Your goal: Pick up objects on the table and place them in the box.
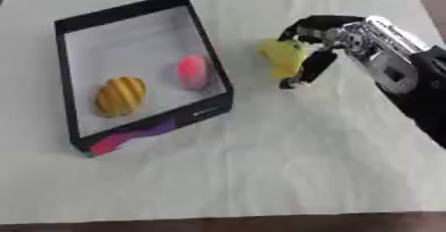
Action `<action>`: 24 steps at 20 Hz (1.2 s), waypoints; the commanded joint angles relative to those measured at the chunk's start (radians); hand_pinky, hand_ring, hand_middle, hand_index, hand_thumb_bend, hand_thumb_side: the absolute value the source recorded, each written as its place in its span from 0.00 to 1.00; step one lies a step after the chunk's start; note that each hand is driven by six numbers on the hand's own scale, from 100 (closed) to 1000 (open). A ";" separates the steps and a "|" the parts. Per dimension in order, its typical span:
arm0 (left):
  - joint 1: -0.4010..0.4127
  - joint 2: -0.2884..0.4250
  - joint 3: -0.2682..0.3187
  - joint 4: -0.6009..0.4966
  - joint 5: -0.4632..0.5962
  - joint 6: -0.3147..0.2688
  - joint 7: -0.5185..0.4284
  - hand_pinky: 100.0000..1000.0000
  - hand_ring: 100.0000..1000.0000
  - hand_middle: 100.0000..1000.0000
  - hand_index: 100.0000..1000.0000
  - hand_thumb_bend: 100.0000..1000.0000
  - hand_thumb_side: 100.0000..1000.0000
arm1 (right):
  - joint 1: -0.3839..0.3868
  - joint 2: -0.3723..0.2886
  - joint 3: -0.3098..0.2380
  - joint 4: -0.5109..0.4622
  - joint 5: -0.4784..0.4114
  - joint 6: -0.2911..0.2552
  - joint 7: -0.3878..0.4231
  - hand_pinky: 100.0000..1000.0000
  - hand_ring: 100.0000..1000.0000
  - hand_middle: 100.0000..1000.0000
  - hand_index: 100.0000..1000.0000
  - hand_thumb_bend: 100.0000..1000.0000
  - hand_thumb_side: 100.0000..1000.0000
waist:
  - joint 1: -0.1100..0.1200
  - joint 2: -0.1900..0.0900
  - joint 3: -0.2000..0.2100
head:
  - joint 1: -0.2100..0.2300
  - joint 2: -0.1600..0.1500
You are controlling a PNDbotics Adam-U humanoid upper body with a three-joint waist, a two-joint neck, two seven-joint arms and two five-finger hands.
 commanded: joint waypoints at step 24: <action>0.003 0.036 0.008 -0.010 -0.010 0.001 -0.001 0.74 0.83 0.82 0.83 0.40 0.59 | -0.022 -0.200 -0.116 -0.415 -0.194 0.131 -0.050 0.64 0.54 0.54 0.70 0.30 0.00 | 0.001 -0.020 -0.007 | 0.011 0.000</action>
